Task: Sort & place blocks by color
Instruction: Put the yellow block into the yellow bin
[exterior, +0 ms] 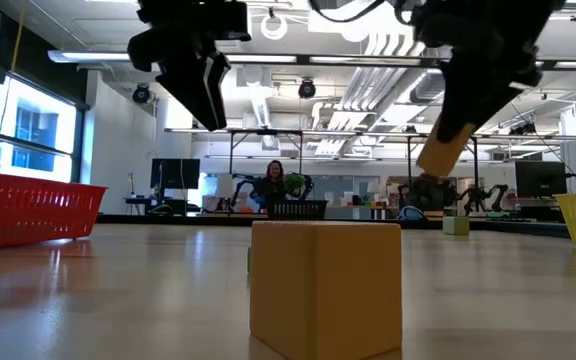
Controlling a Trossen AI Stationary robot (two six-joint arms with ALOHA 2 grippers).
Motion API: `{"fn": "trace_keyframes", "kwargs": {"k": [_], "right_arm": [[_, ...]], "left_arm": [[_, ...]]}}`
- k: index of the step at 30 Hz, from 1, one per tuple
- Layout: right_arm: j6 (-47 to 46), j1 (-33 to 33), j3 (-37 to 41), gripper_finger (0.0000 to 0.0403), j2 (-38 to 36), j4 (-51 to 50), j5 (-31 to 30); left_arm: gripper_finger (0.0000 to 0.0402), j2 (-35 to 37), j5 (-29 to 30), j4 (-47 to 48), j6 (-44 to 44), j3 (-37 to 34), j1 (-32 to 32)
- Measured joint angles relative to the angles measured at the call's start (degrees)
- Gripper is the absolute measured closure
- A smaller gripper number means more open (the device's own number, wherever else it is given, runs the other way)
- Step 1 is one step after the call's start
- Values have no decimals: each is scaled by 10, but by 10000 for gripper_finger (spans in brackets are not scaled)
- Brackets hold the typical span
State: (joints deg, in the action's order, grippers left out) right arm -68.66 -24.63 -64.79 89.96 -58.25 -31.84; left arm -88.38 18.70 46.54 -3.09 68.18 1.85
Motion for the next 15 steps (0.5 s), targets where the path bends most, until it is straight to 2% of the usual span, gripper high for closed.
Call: {"fn": "trace_keyframes", "kwargs": {"k": [7, 15], "right_arm": [[-99, -35, 0, 302, -16, -91, -52], [-259, -72, 0, 302, -24, -216, -37]], "left_arm": [[195, 0, 0, 0, 1, 0, 0], [195, 0, 0, 0, 9, 0, 0]]}}
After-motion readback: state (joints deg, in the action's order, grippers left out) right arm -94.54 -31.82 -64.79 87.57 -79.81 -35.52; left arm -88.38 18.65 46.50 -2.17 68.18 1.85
